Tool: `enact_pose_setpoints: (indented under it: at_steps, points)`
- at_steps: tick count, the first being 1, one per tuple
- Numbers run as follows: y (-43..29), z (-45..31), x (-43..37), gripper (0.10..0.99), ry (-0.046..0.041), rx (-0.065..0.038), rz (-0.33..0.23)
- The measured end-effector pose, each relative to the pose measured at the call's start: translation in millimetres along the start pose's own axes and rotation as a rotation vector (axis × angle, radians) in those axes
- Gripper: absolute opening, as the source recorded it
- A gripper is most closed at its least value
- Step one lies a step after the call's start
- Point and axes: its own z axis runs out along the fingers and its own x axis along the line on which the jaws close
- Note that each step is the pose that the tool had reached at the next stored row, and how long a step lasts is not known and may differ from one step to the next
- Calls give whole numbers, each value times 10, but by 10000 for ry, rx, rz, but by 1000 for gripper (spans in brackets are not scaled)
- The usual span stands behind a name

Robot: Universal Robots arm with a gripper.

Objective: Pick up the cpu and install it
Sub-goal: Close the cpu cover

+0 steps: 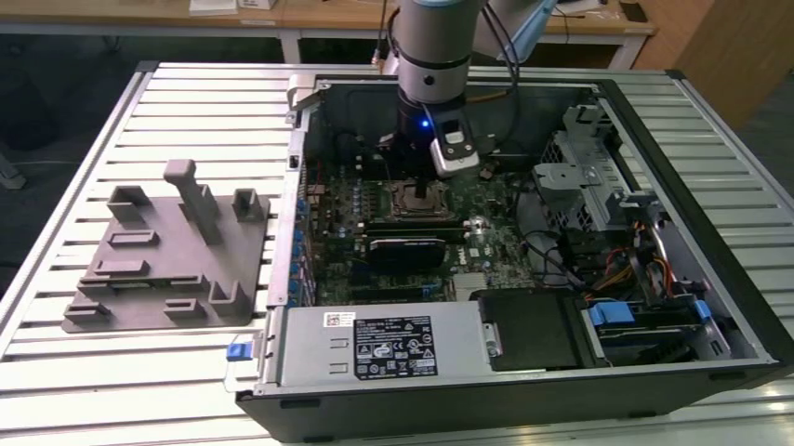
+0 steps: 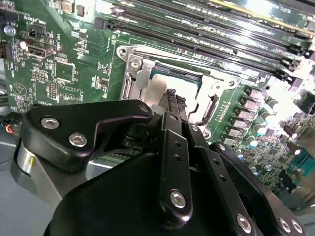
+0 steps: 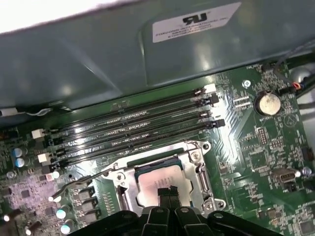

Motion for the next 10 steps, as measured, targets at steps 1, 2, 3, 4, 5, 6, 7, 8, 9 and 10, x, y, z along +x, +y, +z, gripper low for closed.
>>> enact_pose_setpoints:
  at_steps: [1,2,3,4,5,6,7,8,9,10]
  points:
    - [1,1,-2,106,2,-4,-118]
    - [1,2,-2,106,4,-7,-248]
    - [1,2,-2,106,6,-13,-391]
    - [2,3,-3,106,8,-19,-547]
    - [2,3,-3,106,11,-25,-724]
    - [1,3,-3,106,14,-29,-892]
    - [1,3,-3,106,18,-34,-1065]
    - [1,3,-3,106,20,-41,-1249]
    - [1,3,-3,106,23,-45,-1431]
    - [1,3,-3,106,26,-52,-1609]
